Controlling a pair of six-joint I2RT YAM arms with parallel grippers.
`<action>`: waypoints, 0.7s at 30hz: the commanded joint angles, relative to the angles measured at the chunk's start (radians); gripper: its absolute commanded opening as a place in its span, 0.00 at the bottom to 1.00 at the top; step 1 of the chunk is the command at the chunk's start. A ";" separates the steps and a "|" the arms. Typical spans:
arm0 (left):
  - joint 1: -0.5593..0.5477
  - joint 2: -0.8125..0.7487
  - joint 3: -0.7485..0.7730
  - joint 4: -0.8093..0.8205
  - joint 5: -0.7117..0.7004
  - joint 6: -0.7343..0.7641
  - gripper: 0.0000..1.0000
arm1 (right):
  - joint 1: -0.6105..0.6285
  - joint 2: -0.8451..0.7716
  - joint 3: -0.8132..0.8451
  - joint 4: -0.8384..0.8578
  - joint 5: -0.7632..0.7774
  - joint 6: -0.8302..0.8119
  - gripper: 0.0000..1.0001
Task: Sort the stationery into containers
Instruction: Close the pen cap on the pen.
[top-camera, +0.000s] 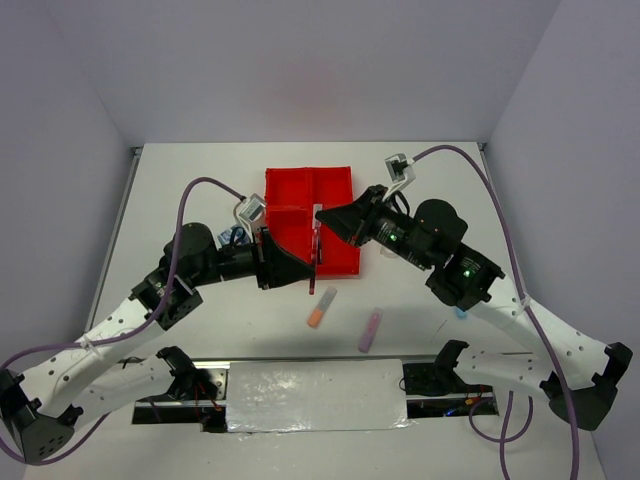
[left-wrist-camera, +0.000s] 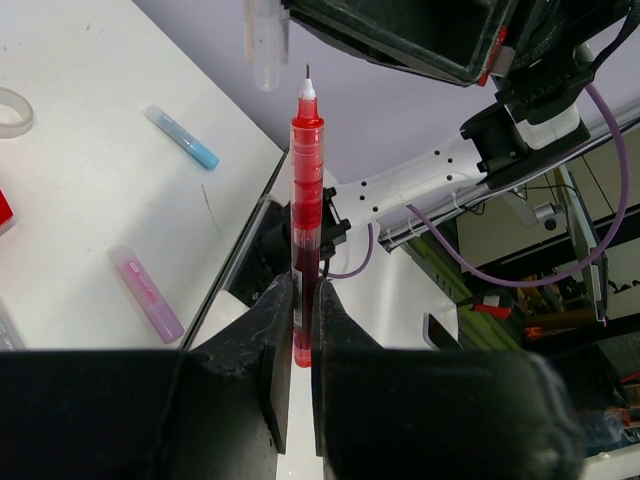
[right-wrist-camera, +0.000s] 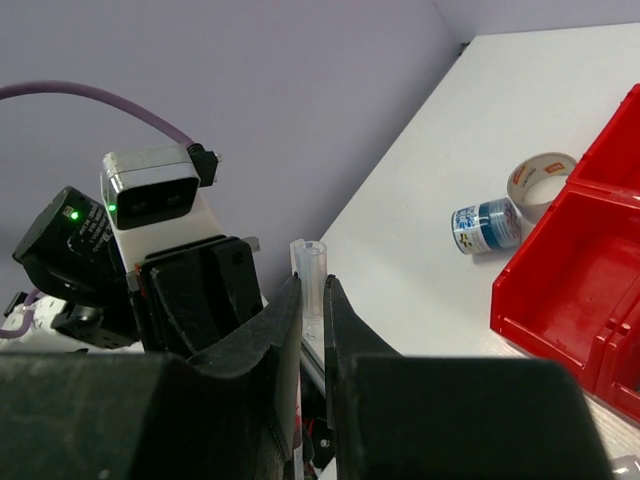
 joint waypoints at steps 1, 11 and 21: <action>-0.006 -0.025 0.030 0.060 0.011 0.006 0.00 | 0.009 0.011 0.044 0.007 -0.015 -0.004 0.00; -0.006 -0.014 0.019 0.070 0.014 -0.002 0.00 | 0.007 -0.010 0.043 -0.004 -0.001 0.008 0.00; -0.006 -0.014 0.002 0.077 0.021 -0.008 0.00 | 0.009 0.007 0.112 -0.012 -0.001 0.002 0.00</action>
